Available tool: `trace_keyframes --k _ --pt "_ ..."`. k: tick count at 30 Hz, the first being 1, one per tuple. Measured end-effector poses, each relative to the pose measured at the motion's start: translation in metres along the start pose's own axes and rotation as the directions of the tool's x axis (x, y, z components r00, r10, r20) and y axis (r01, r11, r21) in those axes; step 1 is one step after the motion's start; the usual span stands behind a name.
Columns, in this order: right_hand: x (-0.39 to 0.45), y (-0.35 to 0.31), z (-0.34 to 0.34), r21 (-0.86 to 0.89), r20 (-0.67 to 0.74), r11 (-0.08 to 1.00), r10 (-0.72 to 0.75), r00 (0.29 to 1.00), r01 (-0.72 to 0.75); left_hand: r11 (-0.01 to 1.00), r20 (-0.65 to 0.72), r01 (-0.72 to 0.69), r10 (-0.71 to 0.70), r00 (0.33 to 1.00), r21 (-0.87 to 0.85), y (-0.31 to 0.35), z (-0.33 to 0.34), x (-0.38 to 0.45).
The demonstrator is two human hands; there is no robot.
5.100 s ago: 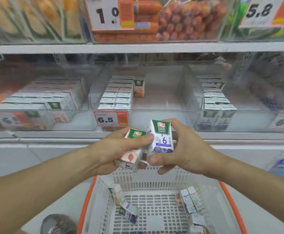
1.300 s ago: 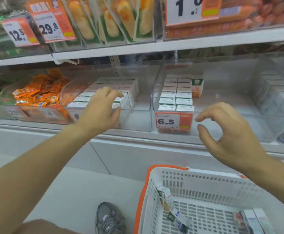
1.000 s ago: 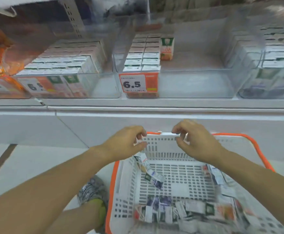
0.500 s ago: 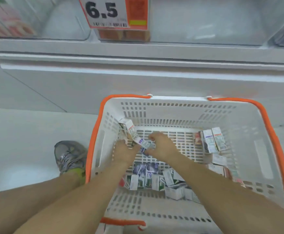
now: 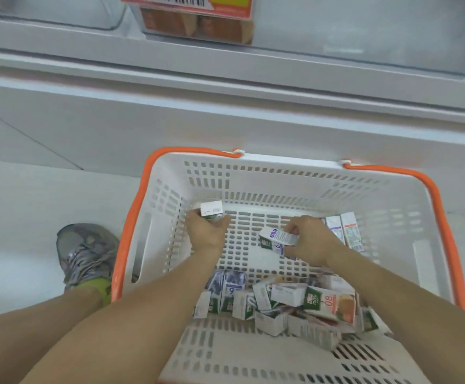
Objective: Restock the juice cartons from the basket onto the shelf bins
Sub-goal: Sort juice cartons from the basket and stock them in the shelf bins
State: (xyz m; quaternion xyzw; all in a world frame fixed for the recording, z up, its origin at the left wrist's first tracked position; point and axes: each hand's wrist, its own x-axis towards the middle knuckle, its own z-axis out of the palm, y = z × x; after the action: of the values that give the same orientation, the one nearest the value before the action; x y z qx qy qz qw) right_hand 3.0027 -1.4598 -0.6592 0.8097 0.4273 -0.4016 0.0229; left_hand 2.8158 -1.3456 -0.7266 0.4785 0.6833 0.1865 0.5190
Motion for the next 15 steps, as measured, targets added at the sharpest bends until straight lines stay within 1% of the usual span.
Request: trace_keyframes --k 2,4,6,7,8,9,11,13,15 --pt "-0.011 0.009 -0.007 0.116 0.000 0.991 0.065 0.998 -0.064 0.998 -0.058 -0.010 0.014 0.998 0.070 -0.003 0.004 0.006" --pt "-0.018 0.017 -0.013 0.285 0.028 0.952 0.106 0.994 -0.110 0.994 -0.065 -0.037 0.044 0.997 0.106 -0.001 0.003 0.003" --pt "-0.030 0.019 -0.023 0.502 0.099 0.853 0.106 0.989 -0.141 0.992 0.010 -0.045 0.044 0.999 0.116 0.006 -0.003 -0.012" --pt "-0.037 0.019 -0.031 0.570 0.131 0.808 0.088 0.988 -0.147 0.990 0.089 -0.061 0.050 0.995 0.128 0.011 -0.009 -0.020" --pt "-0.045 0.017 -0.040 0.600 0.149 0.787 0.062 0.987 -0.140 0.987 0.206 -0.075 0.045 0.978 0.144 0.017 -0.014 -0.027" --pt "-0.054 0.014 -0.051 0.609 0.153 0.785 0.031 0.988 -0.119 0.982 0.343 -0.093 0.031 0.939 0.165 0.027 -0.020 -0.034" --pt "-0.074 0.005 -0.076 0.610 0.135 0.790 -0.024 0.991 -0.064 0.978 0.585 -0.123 0.001 0.811 0.170 0.053 -0.031 -0.047" --pt "-0.099 -0.002 -0.104 0.608 0.102 0.793 -0.060 0.993 -0.015 0.983 0.725 -0.137 0.005 0.689 0.123 0.089 -0.043 -0.062" --pt "-0.129 -0.008 -0.133 0.625 0.046 0.780 -0.073 0.996 0.028 0.991 0.805 -0.135 0.059 0.591 0.027 0.129 -0.056 -0.084"
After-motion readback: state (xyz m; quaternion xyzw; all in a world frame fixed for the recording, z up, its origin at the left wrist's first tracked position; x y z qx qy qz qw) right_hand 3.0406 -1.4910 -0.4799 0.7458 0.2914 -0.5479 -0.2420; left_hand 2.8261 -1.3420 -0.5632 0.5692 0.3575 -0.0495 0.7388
